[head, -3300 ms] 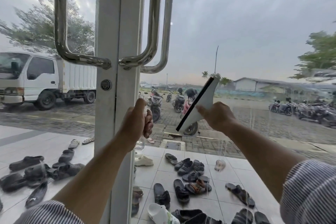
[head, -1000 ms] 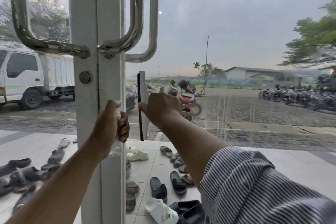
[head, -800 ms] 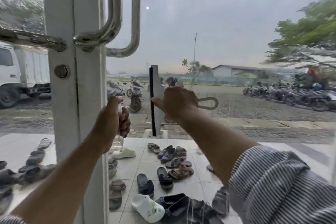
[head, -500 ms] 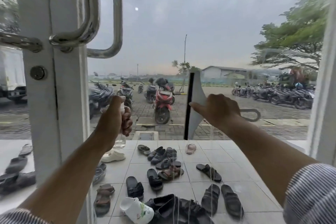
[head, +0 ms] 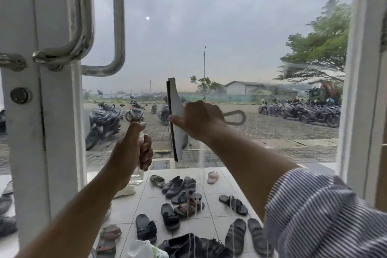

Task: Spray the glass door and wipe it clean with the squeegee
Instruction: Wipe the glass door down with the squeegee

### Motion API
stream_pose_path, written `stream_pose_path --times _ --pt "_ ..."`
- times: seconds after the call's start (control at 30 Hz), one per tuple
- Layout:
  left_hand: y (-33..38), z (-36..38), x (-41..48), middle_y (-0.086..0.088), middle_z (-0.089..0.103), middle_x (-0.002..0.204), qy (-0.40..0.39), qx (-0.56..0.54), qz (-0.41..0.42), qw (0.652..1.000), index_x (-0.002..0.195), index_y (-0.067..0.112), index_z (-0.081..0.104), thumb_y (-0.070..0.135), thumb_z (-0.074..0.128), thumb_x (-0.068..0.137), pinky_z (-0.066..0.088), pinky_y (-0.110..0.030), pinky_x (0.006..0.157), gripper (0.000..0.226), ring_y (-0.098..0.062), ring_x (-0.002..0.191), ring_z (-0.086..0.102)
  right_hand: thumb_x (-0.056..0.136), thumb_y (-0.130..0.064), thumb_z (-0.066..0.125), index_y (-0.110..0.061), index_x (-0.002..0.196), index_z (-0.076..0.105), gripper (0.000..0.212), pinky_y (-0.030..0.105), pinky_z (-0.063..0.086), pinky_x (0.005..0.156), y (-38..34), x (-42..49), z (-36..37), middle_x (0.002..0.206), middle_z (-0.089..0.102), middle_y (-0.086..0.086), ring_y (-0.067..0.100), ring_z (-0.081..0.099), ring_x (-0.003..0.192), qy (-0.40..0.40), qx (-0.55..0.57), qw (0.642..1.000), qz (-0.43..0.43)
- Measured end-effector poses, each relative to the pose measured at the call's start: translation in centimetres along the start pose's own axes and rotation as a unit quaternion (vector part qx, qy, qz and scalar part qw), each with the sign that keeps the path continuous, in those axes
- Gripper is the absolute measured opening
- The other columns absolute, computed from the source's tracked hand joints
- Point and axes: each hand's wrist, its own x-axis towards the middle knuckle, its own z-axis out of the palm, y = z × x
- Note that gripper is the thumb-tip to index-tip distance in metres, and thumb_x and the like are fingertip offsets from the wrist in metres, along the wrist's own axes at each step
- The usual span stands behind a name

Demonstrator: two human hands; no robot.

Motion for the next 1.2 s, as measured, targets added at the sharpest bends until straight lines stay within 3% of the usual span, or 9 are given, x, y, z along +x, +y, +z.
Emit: stream_pose_path --times 0.07,0.2,0.33,0.53,0.8,0.93,1.03,1.13,1.2 --pt "-0.1 0.3 0.3 -0.005 0.033 0.044 -0.005 0.007 0.002 1.0 0.042 0.023 0.038 0.037 0.033 0.098 0.025 -0.028 0.045 0.058 -0.017 0.04 0.028 0.093 -0.071 0.04 -0.009 0.113 0.06 0.068 0.034 0.049 0.07 0.7 0.2 -0.1 0.099 0.066 0.01 0.026 0.064 0.08 -0.012 0.014 1.0 0.025" --pt "-0.5 1.5 1.2 -0.005 0.033 0.043 -0.017 0.003 -0.001 1.0 0.041 0.023 0.038 0.04 0.035 0.098 0.026 -0.027 0.044 0.059 -0.016 0.04 0.028 0.092 -0.073 0.039 -0.011 0.083 0.055 0.064 0.023 0.034 0.048 5.4 -1.1 -0.3 0.066 0.055 -0.001 0.015 0.053 0.054 -0.024 0.08 0.988 0.13" --pt "-0.7 3.5 2.1 -0.004 0.032 0.044 -0.051 0.007 -0.012 0.999 0.049 0.02 0.037 0.052 0.04 0.078 0.025 -0.027 0.046 0.043 -0.017 0.041 0.028 0.091 -0.073 0.041 -0.011 0.085 0.057 0.064 0.023 0.032 0.048 11.2 -4.7 1.2 0.068 0.057 0.0 0.015 0.055 0.056 -0.018 0.155 0.956 0.249" --pt "-0.2 6.5 2.4 -0.002 0.034 0.044 -0.078 0.016 0.003 0.997 0.054 0.018 0.037 0.05 0.038 0.078 0.026 -0.029 0.049 0.04 -0.017 0.042 0.028 0.084 -0.079 0.043 -0.005 0.089 0.062 0.077 0.03 0.044 0.055 14.2 -10.5 6.3 0.076 0.064 0.007 0.023 0.063 0.065 -0.035 0.279 0.883 0.376" --pt "0.0 6.8 1.7 -0.007 0.031 0.048 -0.078 0.008 0.011 0.997 0.056 0.015 0.035 0.05 0.04 0.078 0.026 -0.032 0.05 0.041 -0.018 0.044 0.027 0.093 -0.06 0.053 -0.008 0.082 0.06 0.054 0.017 0.037 0.038 12.4 -7.8 2.2 0.063 0.057 -0.003 0.009 0.056 0.051 0.057 0.388 0.869 0.301" --pt "-0.3 6.7 1.7 -0.007 0.033 0.046 -0.083 0.003 0.004 0.997 0.051 0.018 0.037 0.052 0.041 0.078 0.025 -0.033 0.051 0.043 -0.017 0.044 0.027 0.09 -0.07 0.047 -0.009 0.084 0.06 0.063 0.027 0.045 0.051 11.7 -2.4 -0.5 0.069 0.061 0.001 0.02 0.063 0.062 0.053 0.361 0.899 0.243" --pt "-0.5 7.3 1.9 -0.007 0.033 0.045 -0.083 0.001 0.003 0.997 0.048 0.019 0.037 0.052 0.041 0.078 0.025 -0.033 0.051 0.044 -0.017 0.043 0.027 0.088 -0.075 0.044 -0.009 0.094 0.059 0.068 0.036 0.054 0.065 12.1 -0.2 -1.3 0.081 0.064 0.005 0.024 0.064 0.073 0.033 0.322 0.913 0.249" --pt "-0.5 8.0 2.3 -0.007 0.033 0.045 -0.088 0.008 0.009 0.996 0.048 0.019 0.037 0.053 0.042 0.077 0.025 -0.034 0.052 0.045 -0.017 0.044 0.027 0.089 -0.073 0.045 -0.011 0.091 0.054 0.063 0.032 0.049 0.063 12.8 -0.2 -1.4 0.076 0.058 0.001 0.023 0.061 0.072 0.031 0.31 0.911 0.271" --pt "-0.3 8.7 2.6 -0.006 0.033 0.046 -0.091 0.009 0.01 0.996 0.051 0.017 0.036 0.056 0.044 0.072 0.025 -0.033 0.052 0.045 -0.017 0.045 0.027 0.091 -0.07 0.046 -0.01 0.089 0.054 0.061 0.028 0.041 0.054 13.9 -1.1 -1.2 0.074 0.057 0.0 0.019 0.059 0.066 0.042 0.339 0.89 0.302"
